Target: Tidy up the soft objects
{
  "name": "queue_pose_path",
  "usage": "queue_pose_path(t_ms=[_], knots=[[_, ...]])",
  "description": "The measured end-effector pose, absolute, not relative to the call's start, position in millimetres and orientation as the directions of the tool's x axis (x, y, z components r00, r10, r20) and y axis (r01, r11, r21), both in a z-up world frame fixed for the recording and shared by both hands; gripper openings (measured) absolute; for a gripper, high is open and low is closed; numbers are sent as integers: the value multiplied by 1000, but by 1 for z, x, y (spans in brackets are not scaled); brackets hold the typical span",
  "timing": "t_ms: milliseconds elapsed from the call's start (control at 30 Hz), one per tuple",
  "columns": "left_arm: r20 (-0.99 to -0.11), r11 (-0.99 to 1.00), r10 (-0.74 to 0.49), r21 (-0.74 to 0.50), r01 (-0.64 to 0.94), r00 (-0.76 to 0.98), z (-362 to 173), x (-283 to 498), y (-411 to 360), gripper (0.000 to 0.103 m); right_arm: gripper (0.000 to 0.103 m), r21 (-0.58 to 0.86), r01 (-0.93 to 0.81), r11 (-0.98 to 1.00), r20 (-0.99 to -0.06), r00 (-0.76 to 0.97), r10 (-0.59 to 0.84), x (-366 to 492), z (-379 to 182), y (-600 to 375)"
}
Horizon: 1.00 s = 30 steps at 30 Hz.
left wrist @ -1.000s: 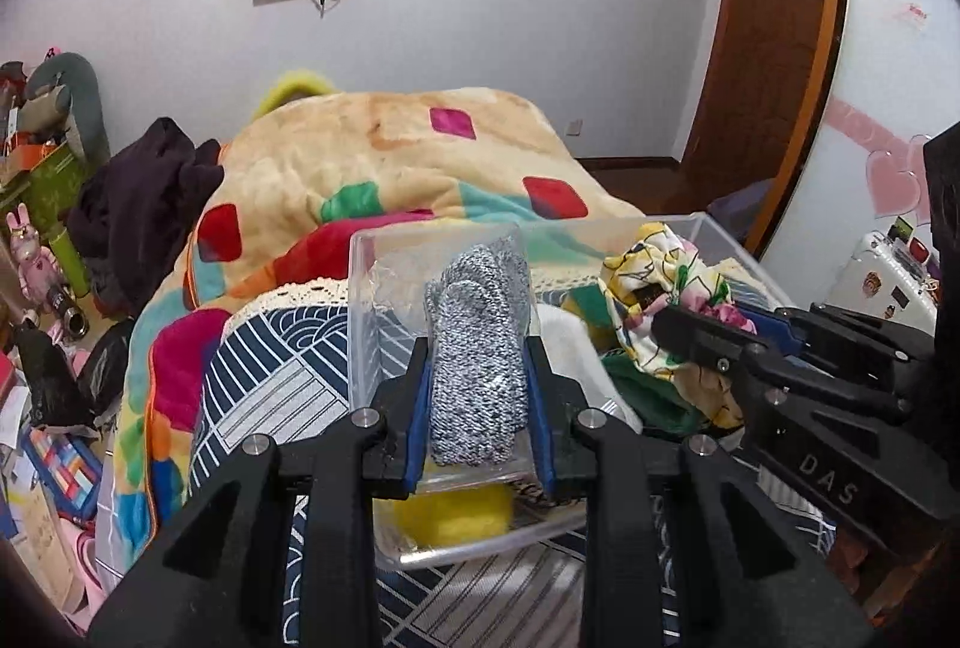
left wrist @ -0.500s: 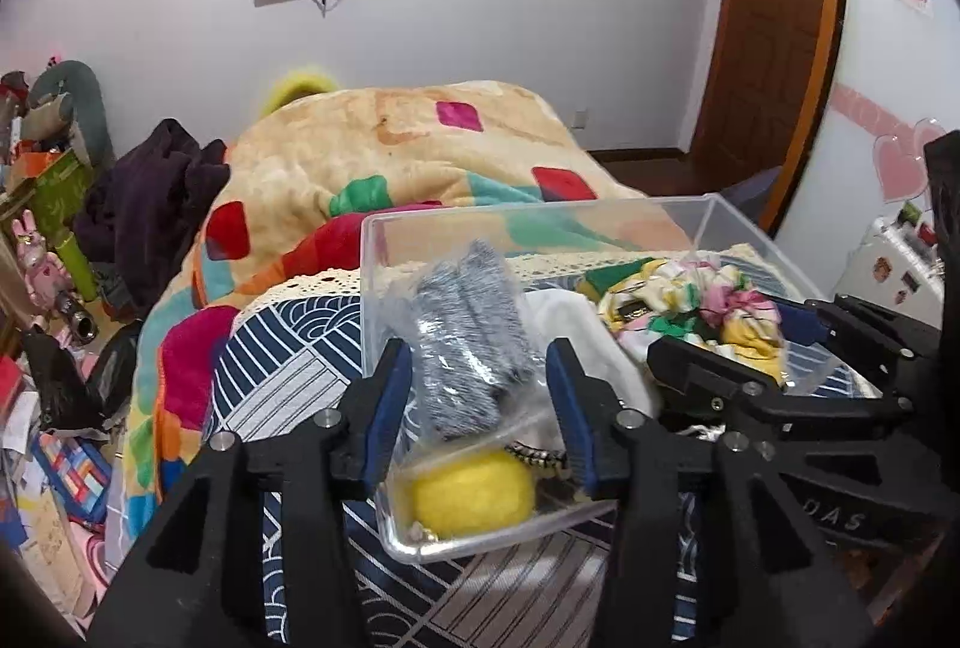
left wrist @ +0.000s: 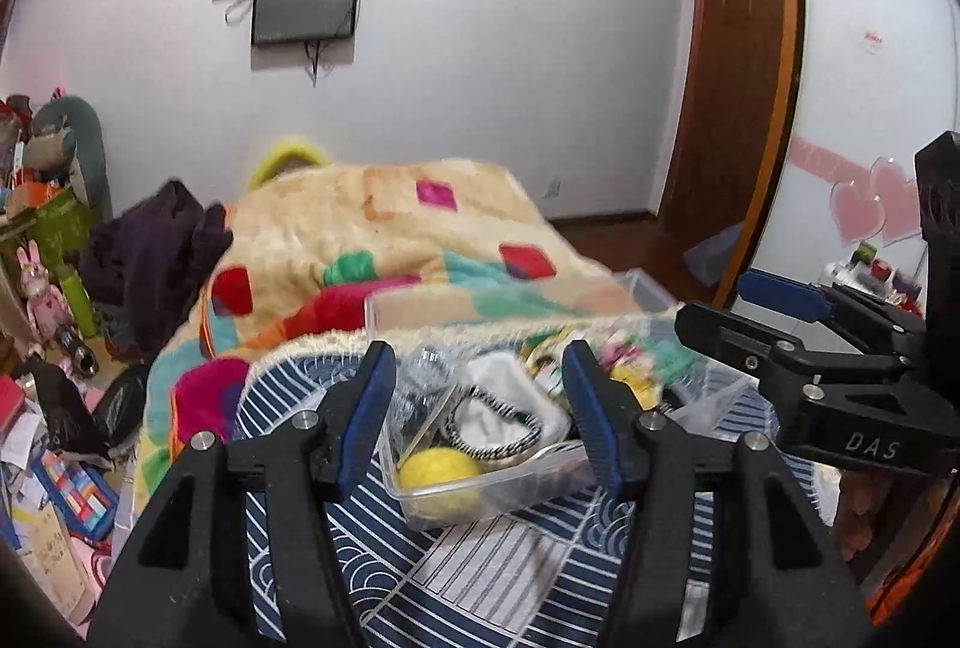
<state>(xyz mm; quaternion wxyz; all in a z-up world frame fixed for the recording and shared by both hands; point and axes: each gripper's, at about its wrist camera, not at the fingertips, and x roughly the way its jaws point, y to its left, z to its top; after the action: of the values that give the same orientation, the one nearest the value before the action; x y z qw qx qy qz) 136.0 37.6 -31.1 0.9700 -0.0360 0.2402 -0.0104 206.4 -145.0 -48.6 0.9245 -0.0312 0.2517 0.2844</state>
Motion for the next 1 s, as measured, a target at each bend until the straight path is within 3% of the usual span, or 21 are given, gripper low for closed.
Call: queue_pose_path(t_ms=[167, 400, 600, 1000], knots=[[-372, 998, -37, -54, 18, 928, -3, 102, 27, 59, 82, 73, -543, 837, -372, 763, 528, 178, -20, -163], [-285, 998, -50, -62, 33, 957, 21, 70, 16, 79, 86, 56, -538, 841, -271, 802, 532, 149, 4, -179], [-234, 999, -33, -42, 24, 972, 28, 50, 8, 92, 101, 55, -527, 848, -205, 825, 526, 128, 10, -191], [-183, 1000, -15, -1, 15, 983, 29, 35, -7, 102, 103, 89, -537, 839, -171, 822, 544, 118, 4, -204]])
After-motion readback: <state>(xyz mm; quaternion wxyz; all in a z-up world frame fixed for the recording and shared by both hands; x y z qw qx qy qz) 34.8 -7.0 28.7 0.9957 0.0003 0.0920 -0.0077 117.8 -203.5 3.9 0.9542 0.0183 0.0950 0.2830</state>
